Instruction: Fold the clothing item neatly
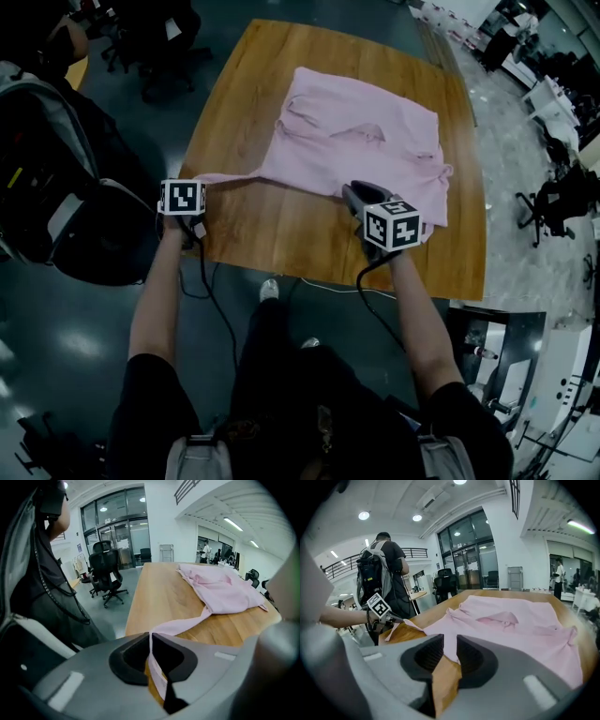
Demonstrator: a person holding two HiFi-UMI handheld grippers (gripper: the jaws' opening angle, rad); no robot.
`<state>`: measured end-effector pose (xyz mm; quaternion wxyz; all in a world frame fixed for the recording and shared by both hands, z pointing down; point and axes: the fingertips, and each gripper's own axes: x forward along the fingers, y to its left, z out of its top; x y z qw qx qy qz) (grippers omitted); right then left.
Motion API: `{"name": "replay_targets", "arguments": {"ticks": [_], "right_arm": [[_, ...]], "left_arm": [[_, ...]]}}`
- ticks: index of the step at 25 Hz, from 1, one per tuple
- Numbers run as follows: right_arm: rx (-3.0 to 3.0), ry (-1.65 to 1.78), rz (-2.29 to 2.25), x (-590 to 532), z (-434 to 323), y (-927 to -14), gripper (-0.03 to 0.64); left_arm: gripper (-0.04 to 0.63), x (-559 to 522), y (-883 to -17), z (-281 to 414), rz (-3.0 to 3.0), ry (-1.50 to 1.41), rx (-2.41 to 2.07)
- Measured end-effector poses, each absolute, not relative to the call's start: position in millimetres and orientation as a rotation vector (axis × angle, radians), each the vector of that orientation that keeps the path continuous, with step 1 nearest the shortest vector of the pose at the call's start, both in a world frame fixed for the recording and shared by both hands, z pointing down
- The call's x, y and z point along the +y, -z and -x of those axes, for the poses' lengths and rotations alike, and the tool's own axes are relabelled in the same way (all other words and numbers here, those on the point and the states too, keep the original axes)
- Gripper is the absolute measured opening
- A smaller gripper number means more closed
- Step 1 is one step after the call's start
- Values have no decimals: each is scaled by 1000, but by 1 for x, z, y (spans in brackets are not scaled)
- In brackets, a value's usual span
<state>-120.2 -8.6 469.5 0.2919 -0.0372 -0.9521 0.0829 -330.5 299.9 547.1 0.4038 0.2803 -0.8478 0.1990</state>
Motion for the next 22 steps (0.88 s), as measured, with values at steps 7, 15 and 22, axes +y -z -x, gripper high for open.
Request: {"name": "replay_targets", "arguments": {"ticks": [7,15,22], "right_arm": [[-2524,-235,23,-15,180,-467,87],[-2510,-240,-95,-51,184,-468,87],[-2524,-275,-174,-90,159,-470,87]], "left_arm": [[25,287,-517,452,-686,-561,-2203],[25,224,-441,551,-735,-607,-2356],[25,113,-377,536,-963,-562,-2420]]}}
